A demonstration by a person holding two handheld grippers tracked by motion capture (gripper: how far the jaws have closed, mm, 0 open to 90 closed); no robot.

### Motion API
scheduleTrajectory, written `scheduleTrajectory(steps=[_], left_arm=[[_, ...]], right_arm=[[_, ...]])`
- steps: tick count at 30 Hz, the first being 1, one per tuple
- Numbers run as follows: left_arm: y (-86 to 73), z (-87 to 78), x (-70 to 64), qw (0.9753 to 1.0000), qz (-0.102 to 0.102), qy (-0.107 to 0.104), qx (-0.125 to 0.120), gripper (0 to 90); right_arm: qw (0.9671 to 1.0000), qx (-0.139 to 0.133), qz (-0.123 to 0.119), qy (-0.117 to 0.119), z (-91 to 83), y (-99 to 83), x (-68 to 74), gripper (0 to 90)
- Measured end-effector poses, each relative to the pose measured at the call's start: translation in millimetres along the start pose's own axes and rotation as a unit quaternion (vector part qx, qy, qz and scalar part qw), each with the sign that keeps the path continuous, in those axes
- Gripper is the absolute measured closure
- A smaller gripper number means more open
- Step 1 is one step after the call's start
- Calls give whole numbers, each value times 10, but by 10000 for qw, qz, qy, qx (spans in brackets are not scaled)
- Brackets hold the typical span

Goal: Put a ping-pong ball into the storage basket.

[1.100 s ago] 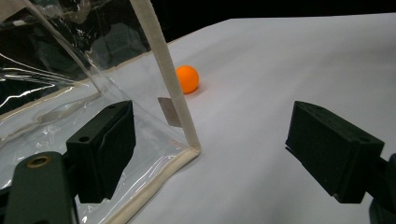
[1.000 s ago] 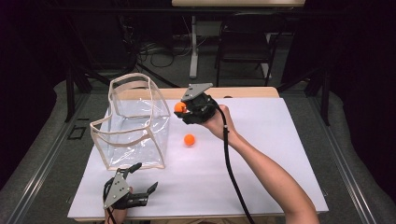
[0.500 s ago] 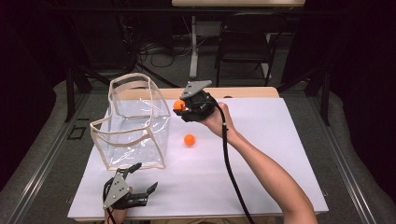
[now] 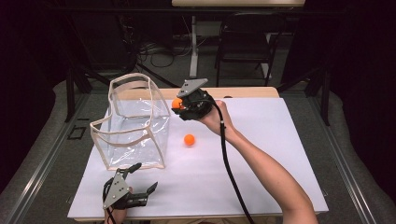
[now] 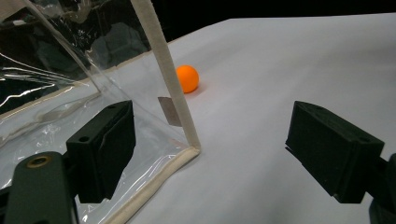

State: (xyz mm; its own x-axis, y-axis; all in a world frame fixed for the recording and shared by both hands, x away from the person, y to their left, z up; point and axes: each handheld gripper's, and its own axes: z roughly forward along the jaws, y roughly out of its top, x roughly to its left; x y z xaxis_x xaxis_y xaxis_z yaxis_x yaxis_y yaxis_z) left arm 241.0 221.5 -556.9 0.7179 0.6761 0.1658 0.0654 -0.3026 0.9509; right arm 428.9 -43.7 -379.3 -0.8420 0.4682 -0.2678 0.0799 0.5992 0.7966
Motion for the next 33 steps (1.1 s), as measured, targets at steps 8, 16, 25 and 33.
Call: scheduleTrajectory(steps=[8, 16, 25, 33], left_arm=[[0, 0, 0, 10000, -1, 0, 1, 156], [0, -1, 0, 10000, -5, 1, -7, 156], [0, 1, 0, 10000, -5, -2, -6, 156], [0, 0, 1, 10000, -1, -4, -1, 156]], right_arm=[[10000, 9, -49, -8, 0, 47, -17, 507], [10000, 27, -61, -15, 7, 89, -25, 507], [10000, -5, -47, -2, 15, 131, -31, 507], [10000, -17, -77, -18, 9, 167, -27, 507]])
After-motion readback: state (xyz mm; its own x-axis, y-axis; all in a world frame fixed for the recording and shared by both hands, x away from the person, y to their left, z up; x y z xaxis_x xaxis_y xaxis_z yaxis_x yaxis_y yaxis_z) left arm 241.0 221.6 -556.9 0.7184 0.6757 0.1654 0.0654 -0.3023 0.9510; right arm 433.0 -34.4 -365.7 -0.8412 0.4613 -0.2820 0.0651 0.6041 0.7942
